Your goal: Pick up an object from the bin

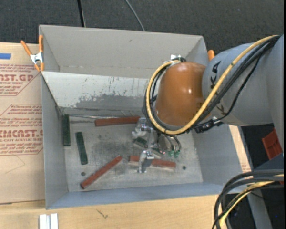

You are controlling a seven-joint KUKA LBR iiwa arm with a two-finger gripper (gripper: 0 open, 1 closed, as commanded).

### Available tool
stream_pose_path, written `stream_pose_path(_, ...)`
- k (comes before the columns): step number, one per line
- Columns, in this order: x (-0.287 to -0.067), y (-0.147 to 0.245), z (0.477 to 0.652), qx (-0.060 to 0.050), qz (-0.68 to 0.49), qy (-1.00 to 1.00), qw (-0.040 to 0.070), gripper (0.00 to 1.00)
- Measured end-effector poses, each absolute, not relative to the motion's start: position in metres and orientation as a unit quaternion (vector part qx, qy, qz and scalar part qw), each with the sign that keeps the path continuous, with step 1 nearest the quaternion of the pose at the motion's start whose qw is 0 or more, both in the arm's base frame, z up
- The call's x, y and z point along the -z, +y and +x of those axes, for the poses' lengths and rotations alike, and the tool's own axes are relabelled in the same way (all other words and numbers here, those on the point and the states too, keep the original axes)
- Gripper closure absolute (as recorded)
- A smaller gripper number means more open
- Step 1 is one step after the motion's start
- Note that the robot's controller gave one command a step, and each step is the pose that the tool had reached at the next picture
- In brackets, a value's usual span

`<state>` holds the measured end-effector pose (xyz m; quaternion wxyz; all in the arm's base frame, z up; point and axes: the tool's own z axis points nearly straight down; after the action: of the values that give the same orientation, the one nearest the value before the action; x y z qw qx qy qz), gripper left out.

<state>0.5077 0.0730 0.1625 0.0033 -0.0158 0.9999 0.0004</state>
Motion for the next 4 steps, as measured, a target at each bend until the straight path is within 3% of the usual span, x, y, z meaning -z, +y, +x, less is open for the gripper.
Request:
stream_pose_path(1, -0.081, 0.084, 0.551, -0.001, -0.165, 0.986, 0.007, 1.00)
stream_pose_path(2, -0.079, 0.082, 0.548, -0.001, -0.166, 0.986, 0.000, 0.00)
stream_pose_path(3, -0.079, 0.082, 0.548, -0.001, -0.166, 0.986, 0.000, 0.00)
stream_pose_path(4, -0.078, 0.131, 0.532, 0.001, -0.346, 0.938, 0.011, 1.00)
